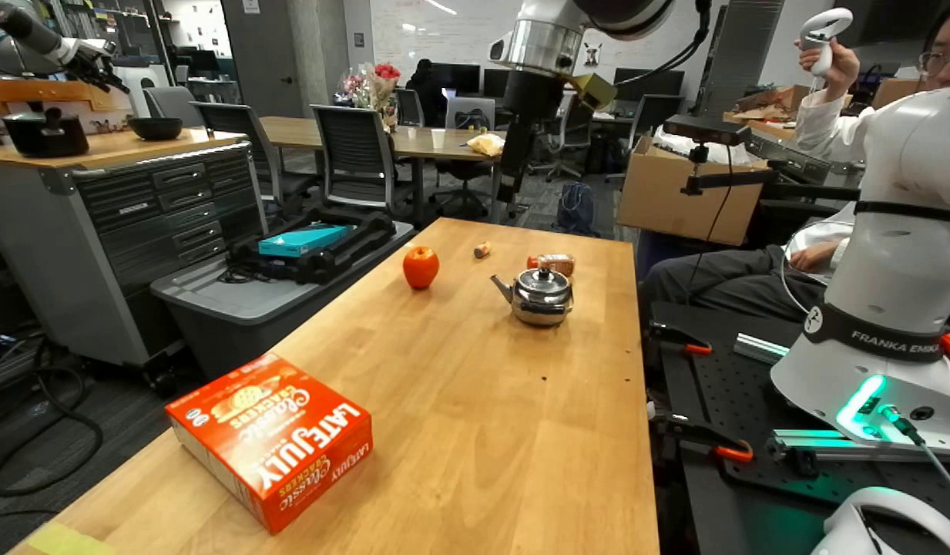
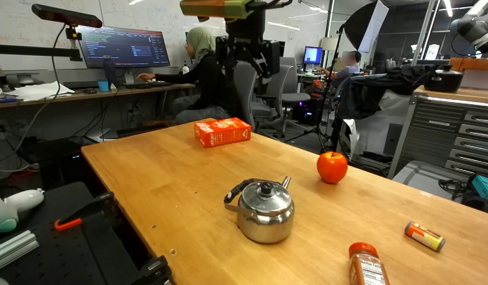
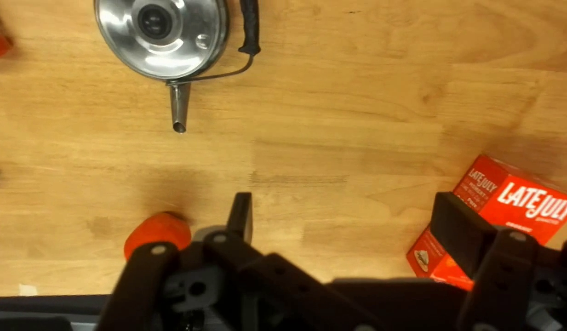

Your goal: Cover the kettle with the lid on the table

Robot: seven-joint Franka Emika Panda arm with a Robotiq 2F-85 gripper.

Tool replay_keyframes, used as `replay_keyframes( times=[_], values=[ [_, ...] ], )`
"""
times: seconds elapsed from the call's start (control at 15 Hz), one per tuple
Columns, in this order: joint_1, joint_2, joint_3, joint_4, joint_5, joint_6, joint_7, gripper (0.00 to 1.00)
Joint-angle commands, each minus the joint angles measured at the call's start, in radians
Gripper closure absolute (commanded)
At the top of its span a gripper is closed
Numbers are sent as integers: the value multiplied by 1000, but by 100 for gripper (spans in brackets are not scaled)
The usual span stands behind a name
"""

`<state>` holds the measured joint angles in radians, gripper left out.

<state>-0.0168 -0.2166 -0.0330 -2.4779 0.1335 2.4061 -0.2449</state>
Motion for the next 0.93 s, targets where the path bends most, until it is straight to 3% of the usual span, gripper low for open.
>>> replay_keyframes(
  times=[0.0, 0.47, 0.8, 0.87],
  values=[
    [19, -44, 15, 64, -4, -144, 105, 0],
    [20, -79, 36, 127, -51, -376, 173, 0],
    [21, -92, 40, 137, -112, -470, 158, 0],
    [23, -70, 29, 121, -83, -414, 152, 0]
  ],
)
